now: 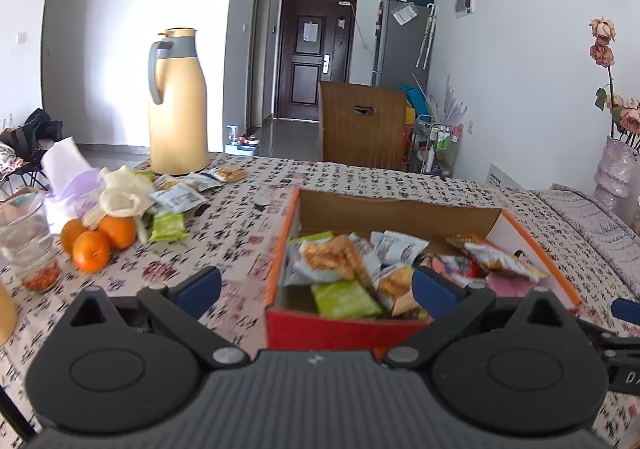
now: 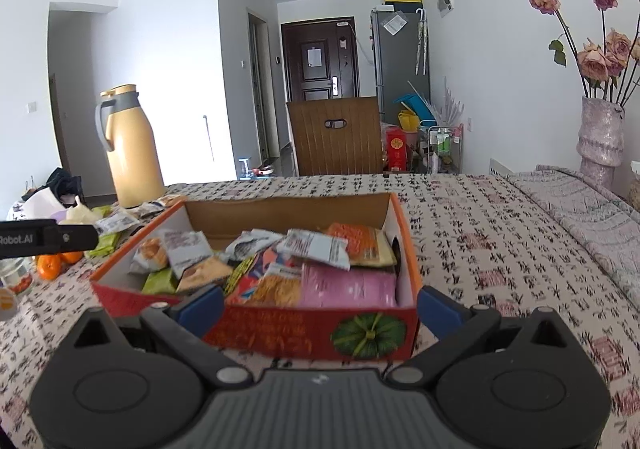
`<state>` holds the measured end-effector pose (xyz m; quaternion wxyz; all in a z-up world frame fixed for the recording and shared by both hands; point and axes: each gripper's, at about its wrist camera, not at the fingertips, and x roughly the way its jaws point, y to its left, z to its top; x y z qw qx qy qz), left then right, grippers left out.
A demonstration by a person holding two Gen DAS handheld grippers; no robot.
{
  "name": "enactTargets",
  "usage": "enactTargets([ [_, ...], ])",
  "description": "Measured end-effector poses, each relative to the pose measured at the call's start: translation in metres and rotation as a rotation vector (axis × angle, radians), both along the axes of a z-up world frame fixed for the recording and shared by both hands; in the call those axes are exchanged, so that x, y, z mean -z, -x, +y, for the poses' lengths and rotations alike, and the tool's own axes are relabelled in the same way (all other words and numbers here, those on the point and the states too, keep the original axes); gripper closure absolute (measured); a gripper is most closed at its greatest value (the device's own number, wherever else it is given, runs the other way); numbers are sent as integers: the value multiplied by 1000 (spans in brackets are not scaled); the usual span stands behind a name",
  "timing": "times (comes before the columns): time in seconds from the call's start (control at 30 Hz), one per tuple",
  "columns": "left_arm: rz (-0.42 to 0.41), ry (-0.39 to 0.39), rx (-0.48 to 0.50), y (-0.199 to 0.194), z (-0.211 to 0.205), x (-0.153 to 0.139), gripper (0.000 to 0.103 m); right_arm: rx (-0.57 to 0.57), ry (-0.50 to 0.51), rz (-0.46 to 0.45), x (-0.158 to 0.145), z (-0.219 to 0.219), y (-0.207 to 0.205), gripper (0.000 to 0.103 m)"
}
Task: Organize snacks
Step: 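Move both tools back toward the remaining packets beside the box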
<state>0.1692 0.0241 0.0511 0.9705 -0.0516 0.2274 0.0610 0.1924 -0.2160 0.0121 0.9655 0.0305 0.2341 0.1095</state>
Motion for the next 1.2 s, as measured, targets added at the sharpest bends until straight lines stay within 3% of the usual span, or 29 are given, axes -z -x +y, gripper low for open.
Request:
enactTargets([
  [0.27,30,6,-6,45,26,30,0,-8,-17,46,19,13,29,0],
  [0.53,85,30,-20,62,56,56,0,-42,13,84,29,45,37,0],
  [1.0,106,44,-11,57,83,66,0,-72,0,174,42,109,-8,0],
  [1.2,121,38,5,53,83,68,0,-63,-13,219,52,118,-21,9],
])
